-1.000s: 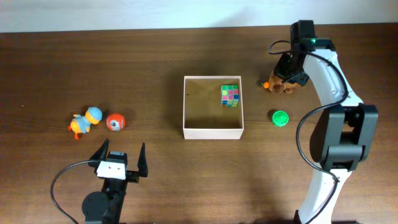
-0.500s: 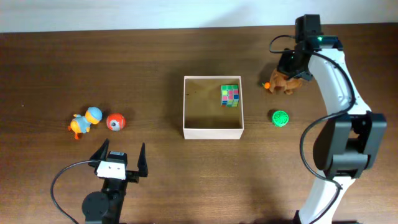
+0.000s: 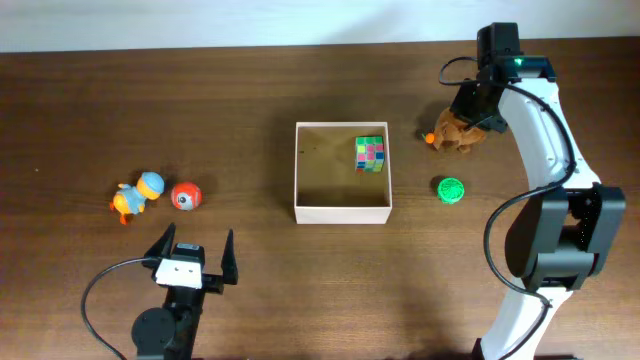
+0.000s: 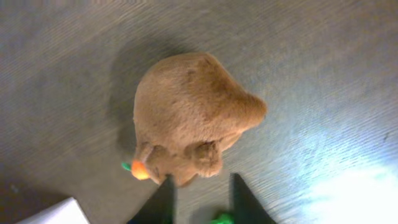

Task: Pack container

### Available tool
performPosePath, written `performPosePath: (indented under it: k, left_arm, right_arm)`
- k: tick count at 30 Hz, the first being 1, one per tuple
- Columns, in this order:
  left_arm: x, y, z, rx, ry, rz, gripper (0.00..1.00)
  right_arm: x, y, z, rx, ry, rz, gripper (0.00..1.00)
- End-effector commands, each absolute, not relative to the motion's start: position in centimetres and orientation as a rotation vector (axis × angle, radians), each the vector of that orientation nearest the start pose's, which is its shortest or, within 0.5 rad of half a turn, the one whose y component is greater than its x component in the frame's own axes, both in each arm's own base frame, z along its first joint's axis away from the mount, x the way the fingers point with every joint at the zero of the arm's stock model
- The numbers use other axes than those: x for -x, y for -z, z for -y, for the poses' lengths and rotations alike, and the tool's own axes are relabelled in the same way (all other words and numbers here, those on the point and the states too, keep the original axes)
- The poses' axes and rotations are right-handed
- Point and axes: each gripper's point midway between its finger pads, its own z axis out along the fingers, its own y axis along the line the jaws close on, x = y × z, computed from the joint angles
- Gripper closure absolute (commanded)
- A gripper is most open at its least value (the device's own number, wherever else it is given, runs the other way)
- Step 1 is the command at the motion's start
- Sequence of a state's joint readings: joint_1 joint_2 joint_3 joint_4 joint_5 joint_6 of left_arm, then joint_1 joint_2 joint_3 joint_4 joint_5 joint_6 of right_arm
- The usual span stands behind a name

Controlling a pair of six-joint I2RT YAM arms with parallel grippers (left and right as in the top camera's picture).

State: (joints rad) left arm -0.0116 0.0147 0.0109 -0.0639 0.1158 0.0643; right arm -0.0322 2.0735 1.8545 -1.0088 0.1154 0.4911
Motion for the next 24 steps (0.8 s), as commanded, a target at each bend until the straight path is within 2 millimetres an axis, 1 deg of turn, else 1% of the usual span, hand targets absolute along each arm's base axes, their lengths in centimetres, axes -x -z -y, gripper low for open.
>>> performPosePath:
  k: [1, 2, 4, 14, 17, 18, 20, 24]
  left_arm:
    - [-24.5, -16.0, 2.1, -0.162, 0.035, -1.629, 0.01]
    - [-24.5, -16.0, 2.1, -0.162, 0.035, -1.629, 0.01]
    - [-24.5, -16.0, 2.1, -0.162, 0.035, -1.629, 0.01]
    - [-24.5, -16.0, 2.1, -0.162, 0.035, -1.629, 0.01]
    - [-24.5, -16.0, 2.1, -0.162, 0.035, -1.629, 0.01]
    - [-24.5, -16.0, 2.1, -0.162, 0.035, -1.629, 0.01]
    - [-24.5, -16.0, 2.1, -0.162, 0.035, -1.629, 0.01]
    - [-24.5, -16.0, 2.1, -0.162, 0.035, -1.629, 0.01]
  right_arm:
    - [-48.0, -12.6, 4.4, -0.850, 0.058, -2.627, 0.62]
    - [-48.1, -12.3, 4.3, -0.850, 0.058, -2.630, 0.59]
    - [-48.1, -11.7, 4.3, -0.852, 0.064, -2.642, 0.58]
    - [-48.4, -8.5, 3.8, -0.908, 0.031, -2.690, 0.59]
    - [-48.5, -7.9, 3.8, -0.918, 0.029, -2.695, 0.60]
    - [-48.5, -7.7, 3.8, -0.918, 0.030, -2.697, 0.63]
    - [-48.5, -7.5, 3.8, -0.920, 0.032, -2.700, 0.64]
    - [-48.6, -7.0, 3.8, -0.921, 0.034, -2.705, 0.64]
